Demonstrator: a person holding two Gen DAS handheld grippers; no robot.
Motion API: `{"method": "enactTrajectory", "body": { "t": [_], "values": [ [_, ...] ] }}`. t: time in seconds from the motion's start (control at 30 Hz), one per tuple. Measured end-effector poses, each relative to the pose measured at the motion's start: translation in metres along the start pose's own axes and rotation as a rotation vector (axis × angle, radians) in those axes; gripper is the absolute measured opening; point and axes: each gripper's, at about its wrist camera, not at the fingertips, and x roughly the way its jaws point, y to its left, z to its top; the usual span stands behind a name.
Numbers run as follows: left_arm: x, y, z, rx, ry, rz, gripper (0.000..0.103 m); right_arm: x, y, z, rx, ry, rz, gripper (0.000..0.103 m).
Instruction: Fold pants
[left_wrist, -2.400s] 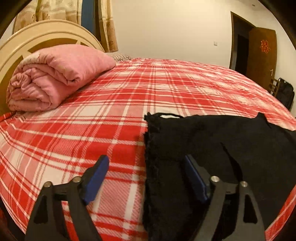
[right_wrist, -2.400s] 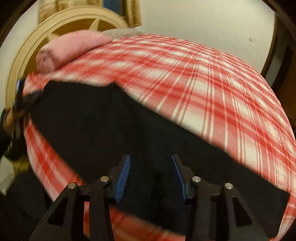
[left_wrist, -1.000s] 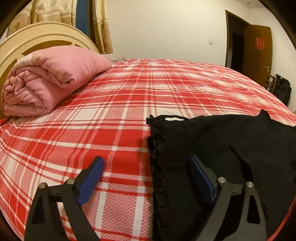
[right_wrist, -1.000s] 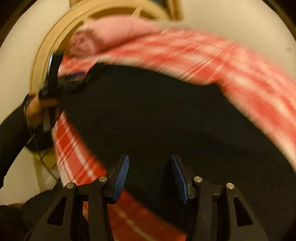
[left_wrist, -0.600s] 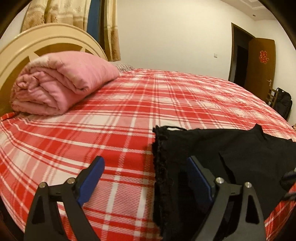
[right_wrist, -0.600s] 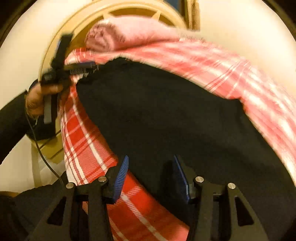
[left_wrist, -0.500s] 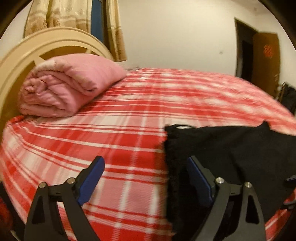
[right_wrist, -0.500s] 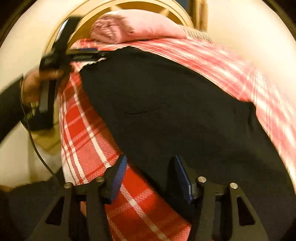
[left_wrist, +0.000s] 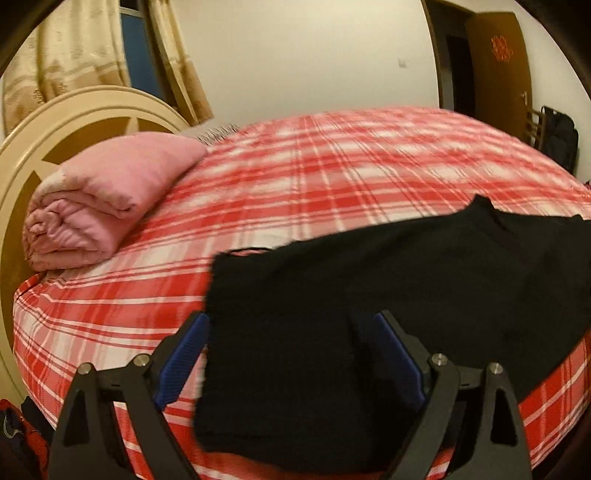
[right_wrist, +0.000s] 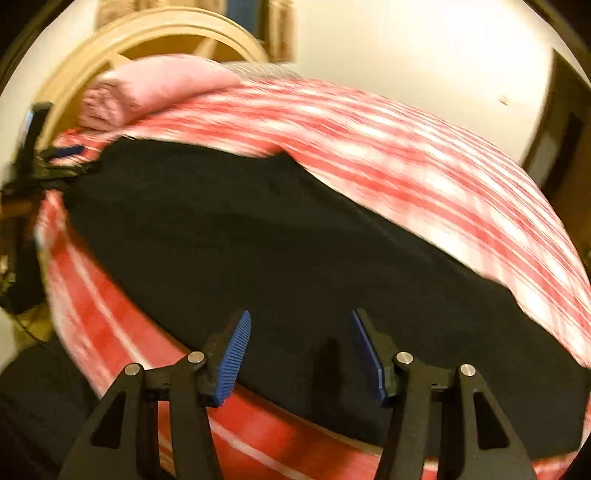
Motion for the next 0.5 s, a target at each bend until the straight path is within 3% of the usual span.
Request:
{"method": "enactTrajectory", "body": {
  "t": [0.03,0.13,0.3,0.4,0.5],
  "values": [
    [0.005,-0.006,0.001,0.009,0.011,0.004,0.093,0.007,-0.009,-0.010,0.013,0.025,-0.046,0.057],
    [0.024,-0.020,-0.002,0.047,0.081,0.012,0.093,0.008,-0.025,-0.023,0.063,-0.004,0.008,0.058],
    [0.030,-0.019,-0.002,-0.001,0.097,-0.001,0.099,-0.002,-0.030,-0.022,0.076,-0.014,0.013,0.059],
    [0.029,-0.020,-0.003,0.003,0.096,0.002,0.100,-0.025,-0.053,-0.029,0.137,-0.085,-0.013,0.059],
    [0.029,-0.020,-0.003,-0.003,0.099,0.001,0.102,-0.034,-0.082,-0.027,0.210,-0.091,-0.071,0.059]
  ]
}}
